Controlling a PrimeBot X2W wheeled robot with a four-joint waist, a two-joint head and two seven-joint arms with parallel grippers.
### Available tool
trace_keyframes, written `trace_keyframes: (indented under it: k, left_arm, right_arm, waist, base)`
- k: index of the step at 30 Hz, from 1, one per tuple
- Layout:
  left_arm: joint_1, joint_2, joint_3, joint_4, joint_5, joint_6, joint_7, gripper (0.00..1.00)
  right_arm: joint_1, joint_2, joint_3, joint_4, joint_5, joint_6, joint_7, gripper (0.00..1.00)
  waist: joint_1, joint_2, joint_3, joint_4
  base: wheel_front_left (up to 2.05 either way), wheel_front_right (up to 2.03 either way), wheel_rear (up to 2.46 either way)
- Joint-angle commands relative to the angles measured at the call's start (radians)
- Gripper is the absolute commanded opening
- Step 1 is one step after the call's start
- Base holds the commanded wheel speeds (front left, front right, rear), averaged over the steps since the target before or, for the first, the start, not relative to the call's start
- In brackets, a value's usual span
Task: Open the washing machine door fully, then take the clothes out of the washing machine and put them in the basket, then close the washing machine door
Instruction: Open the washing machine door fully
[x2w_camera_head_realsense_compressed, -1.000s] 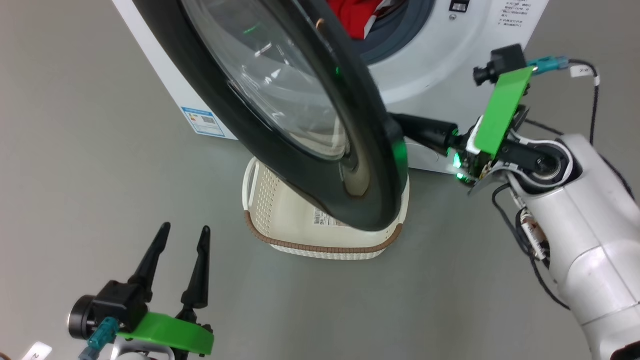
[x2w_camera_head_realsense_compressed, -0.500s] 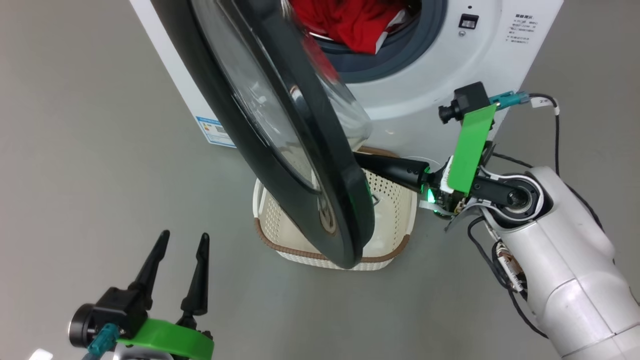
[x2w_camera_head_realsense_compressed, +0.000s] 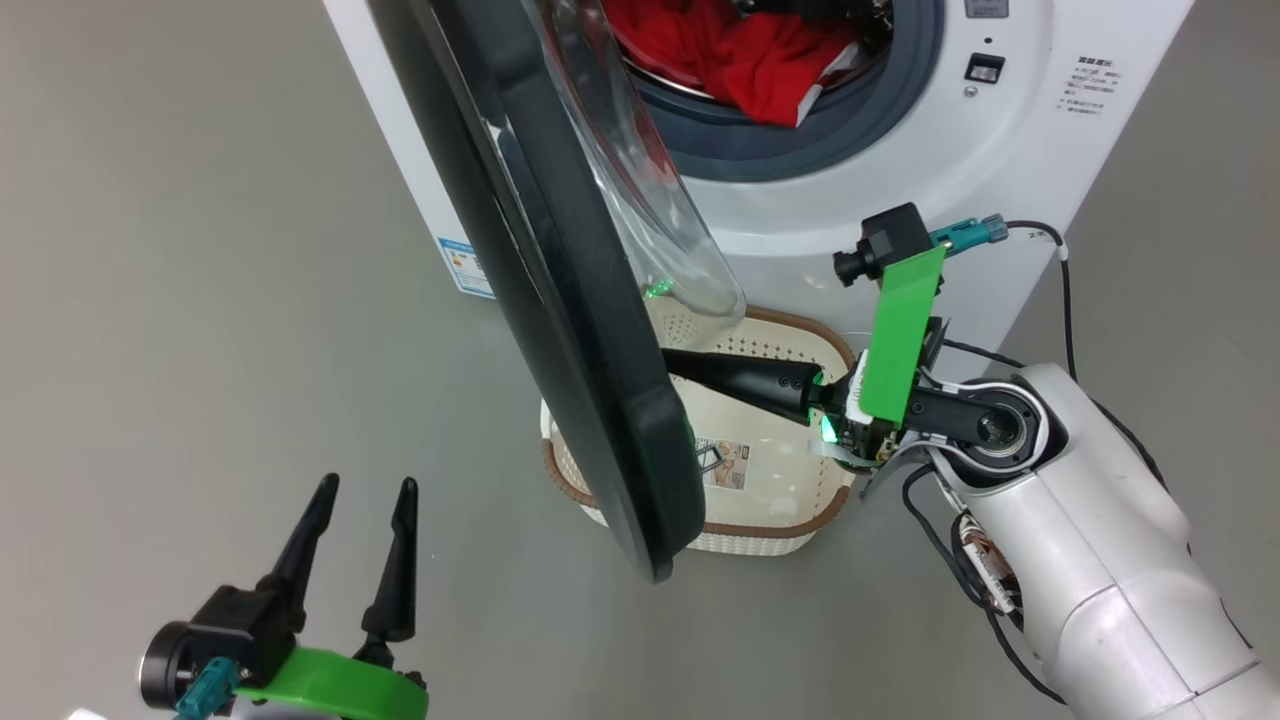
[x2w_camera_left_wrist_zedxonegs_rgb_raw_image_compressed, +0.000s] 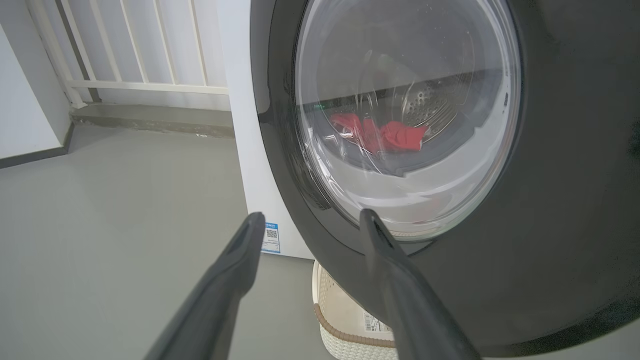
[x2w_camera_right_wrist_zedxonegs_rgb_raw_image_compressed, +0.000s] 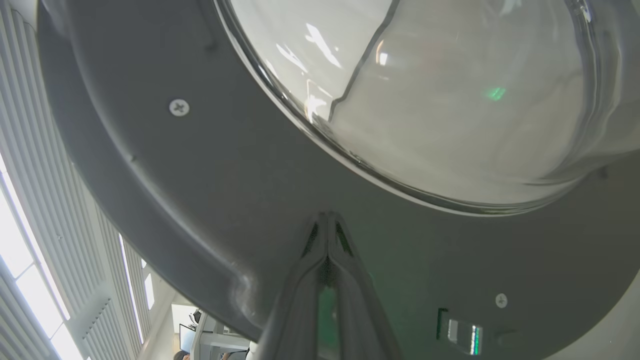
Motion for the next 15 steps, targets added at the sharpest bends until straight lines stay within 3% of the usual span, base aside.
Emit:
trace_keyframes:
  k: [1, 15]
  left_arm:
    - [0.000, 0.011, 0.037, -0.017, 0.006, -0.003, -0.012, 1.00]
    - [0.011, 0.005, 0.046, -0.004, 0.004, -0.003, -0.012, 1.00]
  right_arm:
    - [0.015, 0.038, 0.017, -0.032, -0.019, 0.002, 0.010, 0.00]
    - [0.045, 0.073, 0.023, -0.035, -0.024, 0.002, 0.027, 0.00]
  waist:
    - [-0.0001, 0.0000, -0.005, 0.010]
    - [-0.0001, 0.0000, -0.026, 0.067]
  base:
    - [0.00, 0.00, 0.00]
    - [0.00, 0.00, 0.00]
